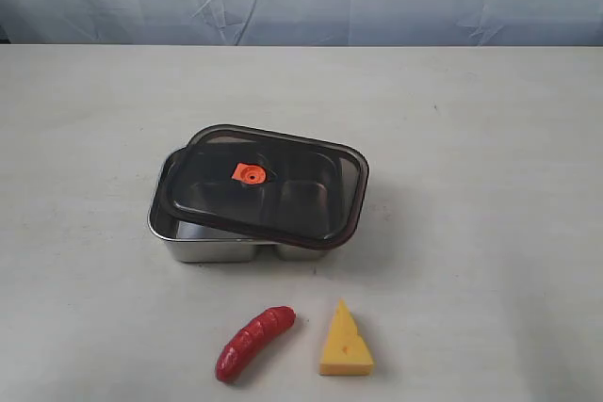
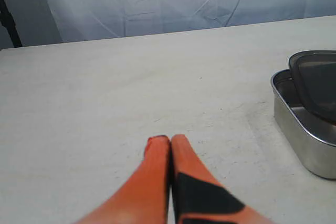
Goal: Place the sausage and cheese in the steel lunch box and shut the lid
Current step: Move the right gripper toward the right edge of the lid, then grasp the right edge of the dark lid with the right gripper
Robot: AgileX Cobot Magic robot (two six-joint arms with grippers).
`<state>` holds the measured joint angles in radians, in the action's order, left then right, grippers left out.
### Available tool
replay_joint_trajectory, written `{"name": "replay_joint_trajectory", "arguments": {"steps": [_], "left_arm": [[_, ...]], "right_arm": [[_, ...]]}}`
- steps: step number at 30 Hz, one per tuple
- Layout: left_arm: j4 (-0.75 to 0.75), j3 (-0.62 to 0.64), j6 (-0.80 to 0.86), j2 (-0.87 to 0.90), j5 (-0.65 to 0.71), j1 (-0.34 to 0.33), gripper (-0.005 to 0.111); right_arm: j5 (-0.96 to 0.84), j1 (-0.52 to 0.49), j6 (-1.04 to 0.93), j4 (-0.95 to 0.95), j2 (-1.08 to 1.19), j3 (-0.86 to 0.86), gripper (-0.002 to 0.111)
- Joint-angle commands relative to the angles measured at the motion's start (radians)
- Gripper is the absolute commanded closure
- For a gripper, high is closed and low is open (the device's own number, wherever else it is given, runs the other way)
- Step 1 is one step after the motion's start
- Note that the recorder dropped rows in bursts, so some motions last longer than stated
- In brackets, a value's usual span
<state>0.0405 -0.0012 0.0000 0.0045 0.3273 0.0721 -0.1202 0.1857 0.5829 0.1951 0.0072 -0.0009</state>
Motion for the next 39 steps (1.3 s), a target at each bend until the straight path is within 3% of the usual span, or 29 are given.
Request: {"name": "replay_joint_trajectory", "arguments": {"steps": [1,4,6,7,9,13,16,22,26,30,34,36,39], "left_arm": [[0.002,0.001,0.000,-0.005,-0.013,0.007,0.107],[0.002,0.001,0.000,-0.005,-0.013,0.007,0.107],[0.002,0.001,0.000,-0.005,-0.013,0.007,0.107],[0.002,0.001,0.000,-0.005,-0.013,0.007,0.107],[0.002,0.001,0.000,-0.005,-0.013,0.007,0.107],[0.002,0.001,0.000,-0.005,-0.013,0.007,0.107],[0.002,0.001,0.000,-0.005,-0.013,0.007,0.107],[0.002,0.001,0.000,-0.005,-0.013,0.007,0.107],[0.002,0.001,0.000,-0.005,-0.013,0.007,0.107],[0.002,0.001,0.000,-0.005,-0.013,0.007,0.107],[0.002,0.001,0.000,-0.005,-0.013,0.007,0.107],[0.002,0.001,0.000,-0.005,-0.013,0.007,0.107],[0.002,0.001,0.000,-0.005,-0.013,0.007,0.107]], "right_arm": [[0.075,-0.004,0.179,-0.418,-0.007,0.001,0.109],[-0.037,0.045,0.171,-0.653,-0.007,0.001,0.109],[-0.095,0.124,-0.111,-0.761,-0.007,-0.039,0.109],[-0.096,0.172,-0.476,-0.787,-0.007,-0.081,0.109],[-0.083,0.219,-0.726,-0.792,0.002,-0.141,0.109],[-0.096,0.223,-0.730,-0.717,0.267,-0.242,0.109],[-0.052,0.223,-0.683,-0.585,0.624,-0.344,0.109],[-0.326,0.223,-0.644,-0.615,1.142,-0.634,0.109],[-0.453,0.221,-0.805,-0.758,1.363,-0.776,0.109],[-0.553,0.142,-1.095,-1.104,1.505,-0.846,0.109],[-0.878,-0.012,-1.464,-1.520,1.622,-0.864,0.109],[-0.984,-0.079,-1.538,-1.610,1.682,-0.864,0.109],[-0.991,-0.138,-1.562,-1.601,1.753,-0.853,0.109]]}}
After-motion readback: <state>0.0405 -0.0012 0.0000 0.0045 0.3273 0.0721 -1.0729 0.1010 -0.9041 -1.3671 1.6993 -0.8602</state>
